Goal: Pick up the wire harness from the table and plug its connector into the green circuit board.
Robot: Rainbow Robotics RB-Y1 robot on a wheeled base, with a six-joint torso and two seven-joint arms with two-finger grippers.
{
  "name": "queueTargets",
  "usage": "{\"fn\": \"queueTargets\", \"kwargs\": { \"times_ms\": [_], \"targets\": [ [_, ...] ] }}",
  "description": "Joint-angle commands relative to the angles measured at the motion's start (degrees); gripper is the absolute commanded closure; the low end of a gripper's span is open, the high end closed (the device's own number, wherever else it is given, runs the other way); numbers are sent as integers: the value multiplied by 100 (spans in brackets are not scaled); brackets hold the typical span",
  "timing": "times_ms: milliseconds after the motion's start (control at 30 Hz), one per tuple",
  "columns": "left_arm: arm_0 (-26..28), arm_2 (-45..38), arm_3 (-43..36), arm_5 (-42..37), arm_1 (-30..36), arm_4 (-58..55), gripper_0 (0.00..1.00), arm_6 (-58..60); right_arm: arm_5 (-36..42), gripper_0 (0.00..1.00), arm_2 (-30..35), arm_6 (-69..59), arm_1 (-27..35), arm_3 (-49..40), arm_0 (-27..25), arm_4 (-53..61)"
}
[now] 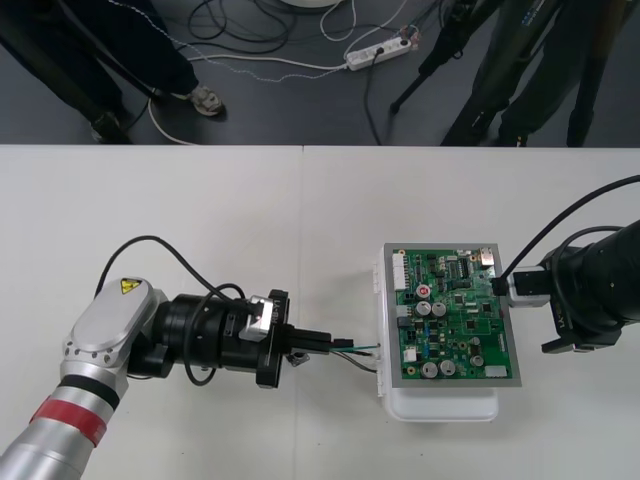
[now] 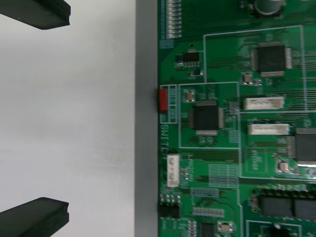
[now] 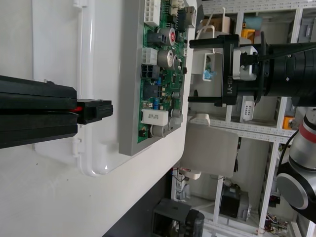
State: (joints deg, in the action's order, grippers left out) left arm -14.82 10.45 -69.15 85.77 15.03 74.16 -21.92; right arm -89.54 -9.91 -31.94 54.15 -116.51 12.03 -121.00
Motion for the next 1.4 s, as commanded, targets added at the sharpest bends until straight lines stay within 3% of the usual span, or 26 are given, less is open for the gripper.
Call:
{"fn": "queueTargets", "kwargs": {
  "times_ms": [33, 1400],
  "targets": [
    [-259, 212, -37, -289, -149, 20, 100, 101, -46, 0, -152, -163, -186, -179, 221, -169],
    [-751, 528, -28, -816, -307, 275, 100, 786, -46, 0, -838, 30, -546, -196, 502, -1030]
  ]
}}
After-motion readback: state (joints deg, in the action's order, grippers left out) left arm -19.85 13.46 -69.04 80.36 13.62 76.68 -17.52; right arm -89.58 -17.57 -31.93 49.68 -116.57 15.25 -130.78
